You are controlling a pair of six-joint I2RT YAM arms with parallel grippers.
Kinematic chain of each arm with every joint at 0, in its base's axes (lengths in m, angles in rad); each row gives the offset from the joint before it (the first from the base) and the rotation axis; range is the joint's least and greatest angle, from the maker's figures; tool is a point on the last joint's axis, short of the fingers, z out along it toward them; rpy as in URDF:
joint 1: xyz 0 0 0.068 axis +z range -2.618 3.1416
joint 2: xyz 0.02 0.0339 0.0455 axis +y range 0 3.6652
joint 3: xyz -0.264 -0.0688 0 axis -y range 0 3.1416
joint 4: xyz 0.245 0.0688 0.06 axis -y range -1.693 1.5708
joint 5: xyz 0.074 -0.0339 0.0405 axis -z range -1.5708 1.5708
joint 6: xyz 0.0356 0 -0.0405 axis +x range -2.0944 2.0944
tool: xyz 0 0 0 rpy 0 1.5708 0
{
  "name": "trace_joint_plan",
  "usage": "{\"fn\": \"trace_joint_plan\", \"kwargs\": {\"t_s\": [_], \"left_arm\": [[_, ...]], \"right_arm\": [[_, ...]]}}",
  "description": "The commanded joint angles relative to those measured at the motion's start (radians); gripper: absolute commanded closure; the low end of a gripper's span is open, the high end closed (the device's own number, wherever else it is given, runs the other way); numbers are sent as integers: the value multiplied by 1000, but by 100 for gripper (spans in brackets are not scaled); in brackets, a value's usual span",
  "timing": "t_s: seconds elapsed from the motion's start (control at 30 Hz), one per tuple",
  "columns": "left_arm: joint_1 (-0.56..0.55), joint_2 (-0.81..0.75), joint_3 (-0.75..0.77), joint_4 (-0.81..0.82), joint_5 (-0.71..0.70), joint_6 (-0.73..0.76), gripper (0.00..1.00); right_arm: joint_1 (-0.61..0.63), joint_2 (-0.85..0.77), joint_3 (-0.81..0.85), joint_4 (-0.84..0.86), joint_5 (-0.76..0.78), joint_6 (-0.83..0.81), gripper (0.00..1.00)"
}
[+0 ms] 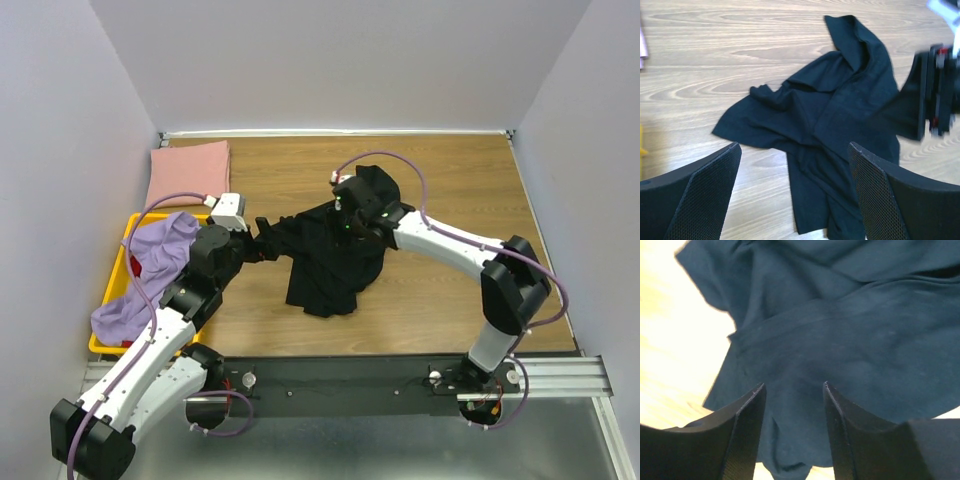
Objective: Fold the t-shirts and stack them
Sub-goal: Flatten the tshirt out
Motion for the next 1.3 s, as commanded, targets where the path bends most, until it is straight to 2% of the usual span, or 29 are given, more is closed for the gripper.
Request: {"fn": "trace_joint_plan", "kwargs": {"t_s": [0.0, 0.2, 0.4, 0.47, 0.63, 1.0, 1.1, 1.2, 1.27], "left_arm": [[-4, -6, 1, -38, -114, -23, 5], [0, 5, 14, -114, -248, -81, 5], [16, -6, 14, -121, -263, -89, 5], [17, -14, 11, -116, -263, -90, 5], [22, -9, 10, -110, -250, -86, 5], [25, -3, 8, -102, -230, -78, 5], [25, -3, 7, -99, -223, -78, 5], [25, -2, 7, -99, -220, -75, 5], [27, 0, 5, -99, -220, -75, 5]], "right_arm": [[93, 77, 97, -9, 71, -121, 41], [170, 212, 215, -5, 99, -148, 39], [184, 289, 259, -5, 212, -108, 42], [185, 292, 261, -5, 261, -92, 46], [184, 309, 267, -5, 274, -82, 57], [185, 271, 253, -5, 304, -68, 72], [185, 268, 247, -5, 312, -72, 81], [184, 265, 241, -5, 310, -68, 94], [184, 256, 233, -7, 330, -72, 99]]}}
